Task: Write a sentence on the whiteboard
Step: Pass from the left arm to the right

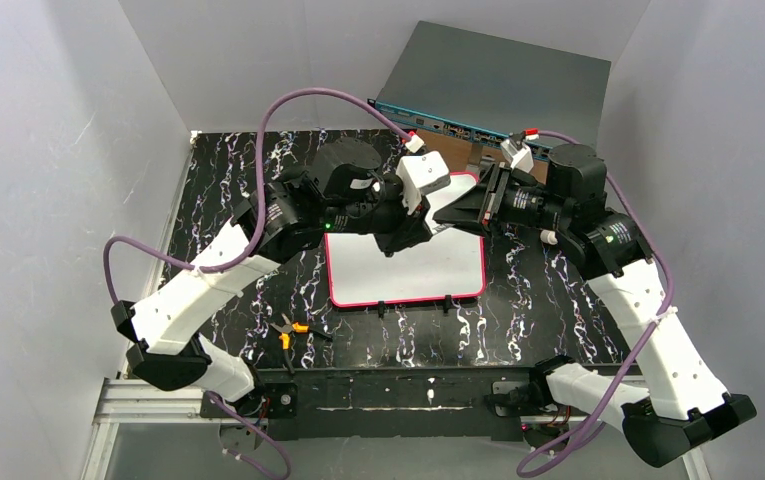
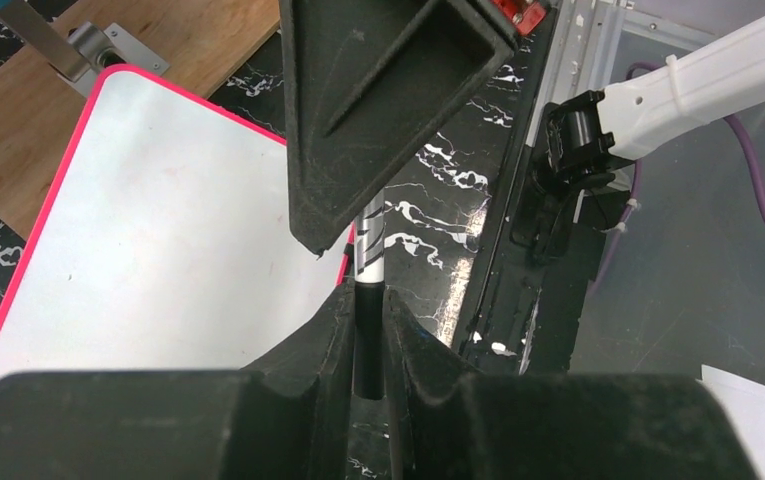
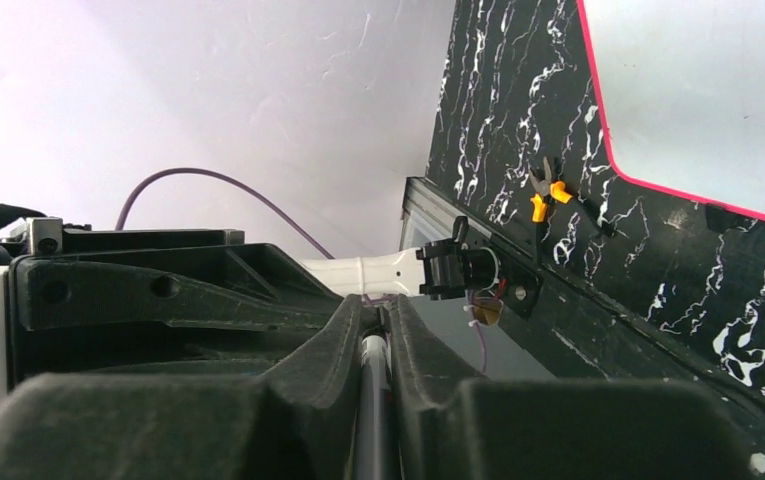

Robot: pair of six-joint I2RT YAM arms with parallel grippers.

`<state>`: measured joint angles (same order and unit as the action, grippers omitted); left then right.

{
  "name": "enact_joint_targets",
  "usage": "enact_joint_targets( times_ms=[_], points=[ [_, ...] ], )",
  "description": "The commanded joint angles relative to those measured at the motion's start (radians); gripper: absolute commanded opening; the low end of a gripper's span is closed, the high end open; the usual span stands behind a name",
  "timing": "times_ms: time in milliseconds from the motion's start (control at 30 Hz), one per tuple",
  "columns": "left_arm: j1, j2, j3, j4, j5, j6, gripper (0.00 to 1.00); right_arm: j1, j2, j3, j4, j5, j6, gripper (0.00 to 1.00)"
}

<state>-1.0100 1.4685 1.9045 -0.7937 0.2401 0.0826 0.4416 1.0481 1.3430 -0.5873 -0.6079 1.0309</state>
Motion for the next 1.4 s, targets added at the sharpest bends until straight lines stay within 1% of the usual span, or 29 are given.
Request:
enact_joint_targets(
  times_ms=[0,67,167,233,433,533,700,767,800,833,900,933,1000,1067,1167,1200,1233,1300,1367],
  points=[
    [0.0,-0.044,0.002,0.024,0.008,0.01,0.0,0.0,-0.003,0.014,0.019,-0.01,-0.003,0.14],
    [0.001,-0.04,0.002,0.028,-0.011,0.005,0.0,0.0,-0.01,0.01,0.02,-0.019,0.008,0.14],
    [0.001,-0.034,0.0,0.047,-0.036,-0.014,0.0,0.0,-0.019,0.003,0.028,-0.037,0.023,0.23],
    [0.001,-0.031,-0.003,0.06,-0.053,-0.025,0.0,0.0,-0.023,0.001,0.028,-0.047,0.025,0.27],
    [0.0,-0.018,0.01,0.077,-0.062,-0.035,0.0,0.0,-0.05,-0.028,0.037,-0.03,0.036,0.26],
    [0.001,-0.014,0.015,0.074,-0.051,-0.033,0.0,-0.001,-0.059,-0.04,0.051,-0.025,0.05,0.22],
    [-0.001,-0.01,0.007,0.074,-0.06,-0.032,0.0,0.0,-0.061,-0.046,0.071,-0.032,0.071,0.18],
    [0.0,-0.008,0.003,0.08,-0.062,-0.034,0.0,0.0,-0.063,-0.05,0.076,-0.043,0.077,0.14],
    [0.0,-0.007,0.003,0.083,-0.064,-0.034,0.0,0.0,-0.061,-0.053,0.078,-0.048,0.079,0.09],
    [0.0,-0.006,0.002,0.084,-0.065,-0.036,0.0,0.0,-0.062,-0.055,0.078,-0.052,0.081,0.01],
    [0.001,-0.002,0.006,0.085,-0.058,-0.036,0.0,0.0,-0.067,-0.06,0.075,-0.054,0.089,0.01],
    [0.0,-0.003,0.009,0.081,-0.058,-0.035,0.04,0.0,-0.07,-0.058,0.072,-0.048,0.092,0.01],
    [0.001,-0.012,0.012,0.068,-0.036,-0.025,0.23,-0.001,-0.081,-0.045,0.055,-0.025,0.094,0.01],
    [0.001,-0.015,0.034,0.027,0.006,-0.006,0.38,0.0,-0.086,-0.028,0.041,-0.005,0.095,0.01],
    [0.011,-0.025,0.07,-0.062,0.075,0.014,0.53,-0.001,-0.085,0.001,0.032,-0.009,0.099,0.01],
    [0.018,-0.034,0.072,-0.081,0.105,0.02,0.56,0.0,-0.084,0.007,0.031,-0.011,0.102,0.01],
    [0.026,-0.044,0.075,-0.104,0.127,0.027,0.57,0.0,-0.082,0.018,0.029,-0.017,0.103,0.01],
    [0.049,-0.064,0.08,-0.131,0.198,0.036,0.57,0.0,-0.086,0.03,0.025,-0.02,0.1,0.01],
    [0.071,-0.076,0.077,-0.137,0.261,0.032,0.54,0.0,-0.09,0.034,0.027,-0.026,0.098,0.01]
  ],
)
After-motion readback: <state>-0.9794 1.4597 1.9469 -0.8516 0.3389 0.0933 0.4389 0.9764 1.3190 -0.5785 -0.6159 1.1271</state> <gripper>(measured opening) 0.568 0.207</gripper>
